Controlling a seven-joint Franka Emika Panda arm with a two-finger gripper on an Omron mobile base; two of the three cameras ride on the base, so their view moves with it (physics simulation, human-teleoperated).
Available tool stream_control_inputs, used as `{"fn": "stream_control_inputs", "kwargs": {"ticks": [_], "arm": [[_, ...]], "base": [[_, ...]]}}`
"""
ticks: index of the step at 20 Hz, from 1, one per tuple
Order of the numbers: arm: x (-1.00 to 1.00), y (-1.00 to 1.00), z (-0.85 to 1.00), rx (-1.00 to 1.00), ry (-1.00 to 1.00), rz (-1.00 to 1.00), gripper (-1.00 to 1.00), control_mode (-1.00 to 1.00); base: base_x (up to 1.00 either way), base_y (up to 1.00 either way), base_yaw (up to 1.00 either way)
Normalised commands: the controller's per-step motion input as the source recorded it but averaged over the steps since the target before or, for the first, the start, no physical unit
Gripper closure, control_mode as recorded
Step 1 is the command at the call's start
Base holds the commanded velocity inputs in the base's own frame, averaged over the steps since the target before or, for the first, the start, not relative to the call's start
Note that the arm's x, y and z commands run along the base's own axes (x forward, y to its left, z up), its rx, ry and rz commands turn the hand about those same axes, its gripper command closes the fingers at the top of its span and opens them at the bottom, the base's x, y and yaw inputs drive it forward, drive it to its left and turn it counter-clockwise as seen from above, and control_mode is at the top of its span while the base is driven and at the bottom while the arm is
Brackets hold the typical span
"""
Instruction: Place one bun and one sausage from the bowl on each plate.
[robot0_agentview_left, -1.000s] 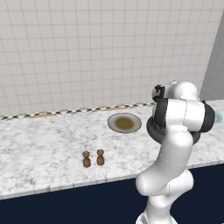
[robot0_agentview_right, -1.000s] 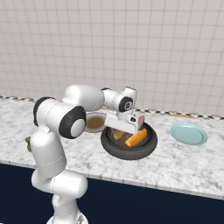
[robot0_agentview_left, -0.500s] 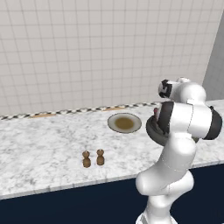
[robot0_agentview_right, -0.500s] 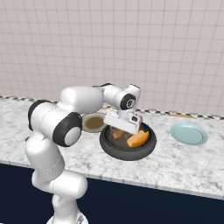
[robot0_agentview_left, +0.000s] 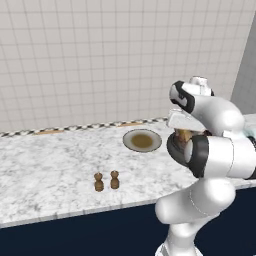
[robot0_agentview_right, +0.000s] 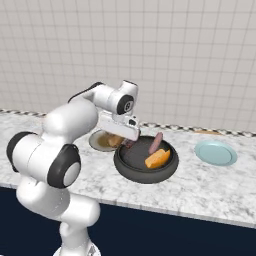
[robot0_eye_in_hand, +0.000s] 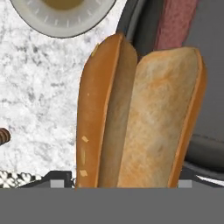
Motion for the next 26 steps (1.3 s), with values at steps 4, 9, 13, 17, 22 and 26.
{"fn": "stream_control_inputs", "kwargs": {"ticks": [4, 9, 13, 17, 22, 26], "arm": [[0.16, 1.00, 0.29, -0.06, 0.00, 0.00, 1.00, -1.00], [0.29, 0.94, 0.04, -0.06, 0.00, 0.01, 1.00, -1.00], [0.53, 0.49, -0.18, -0.04, 0.03, 0.00, 1.00, -1.00], [0.65, 0.19, -0.44, -0.02, 0.07, 0.00, 1.00, -1.00], [0.68, 0.07, -0.48, -0.01, 0.04, 0.00, 1.00, -1.00], [0.90, 0.01, -0.33, -0.03, 0.01, 0.03, 1.00, -1.00]], "base": [[0.00, 0.00, 0.00], [0.00, 0.00, 0.00], [0.00, 0.00, 0.00], [0.00, 0.00, 0.00], [0.00, 0.00, 0.00], [0.00, 0.00, 0.00]]}}
